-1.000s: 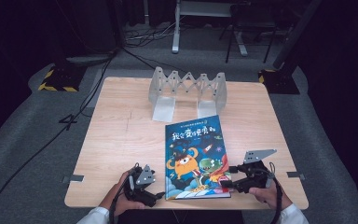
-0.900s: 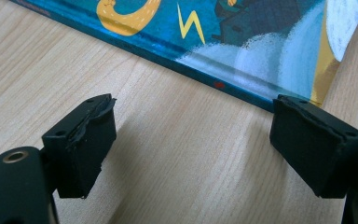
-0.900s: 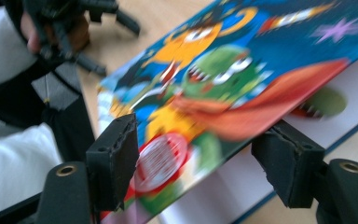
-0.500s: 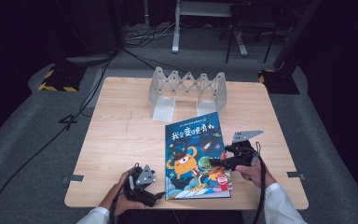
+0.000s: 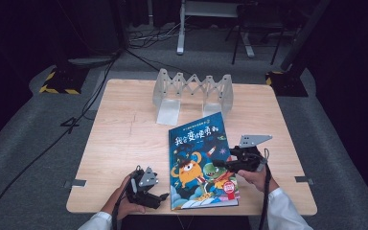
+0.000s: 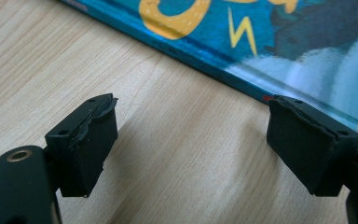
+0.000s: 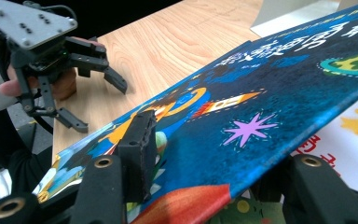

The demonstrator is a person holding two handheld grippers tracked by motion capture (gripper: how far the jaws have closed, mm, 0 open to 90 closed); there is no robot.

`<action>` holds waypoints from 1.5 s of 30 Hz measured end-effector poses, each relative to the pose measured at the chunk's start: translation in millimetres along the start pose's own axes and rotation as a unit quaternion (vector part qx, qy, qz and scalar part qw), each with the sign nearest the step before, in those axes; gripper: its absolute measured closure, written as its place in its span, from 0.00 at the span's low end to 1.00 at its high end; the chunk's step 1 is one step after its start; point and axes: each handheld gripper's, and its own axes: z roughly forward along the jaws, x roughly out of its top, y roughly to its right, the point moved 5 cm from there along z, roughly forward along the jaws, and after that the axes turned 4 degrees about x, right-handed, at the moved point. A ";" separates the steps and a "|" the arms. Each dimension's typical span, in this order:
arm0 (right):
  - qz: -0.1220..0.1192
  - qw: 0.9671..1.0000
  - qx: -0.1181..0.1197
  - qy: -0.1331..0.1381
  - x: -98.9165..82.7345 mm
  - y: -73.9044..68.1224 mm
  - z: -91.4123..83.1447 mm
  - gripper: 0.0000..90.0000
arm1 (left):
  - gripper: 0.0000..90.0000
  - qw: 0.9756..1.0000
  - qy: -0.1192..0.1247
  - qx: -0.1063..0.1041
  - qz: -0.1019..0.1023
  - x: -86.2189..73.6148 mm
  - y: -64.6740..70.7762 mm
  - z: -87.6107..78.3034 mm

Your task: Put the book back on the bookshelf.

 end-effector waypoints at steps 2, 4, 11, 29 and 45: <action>-0.007 1.000 -0.008 0.010 -1.9 -3.3 -4.1 0.57 | 0.18 1.000 -0.006 0.003 -0.008 1.7 -2.2 0.2; -0.013 1.000 -0.016 0.019 -2.8 -5.7 -8.2 0.57 | 0.18 1.000 -0.006 -0.003 -0.018 3.7 -4.9 1.1; -0.044 0.997 -0.046 0.048 1.4 -10.6 -18.1 0.60 | 0.18 0.999 0.006 -0.033 -0.020 26.5 1.0 10.2; -0.060 0.992 -0.080 0.078 7.4 -13.4 -22.4 0.62 | 0.04 0.990 0.050 -0.122 -0.057 65.8 -18.5 40.5; -0.093 0.989 -0.069 0.088 8.9 -20.3 -16.7 0.62 | 0.02 0.973 0.114 -0.157 -0.128 91.6 -50.5 44.7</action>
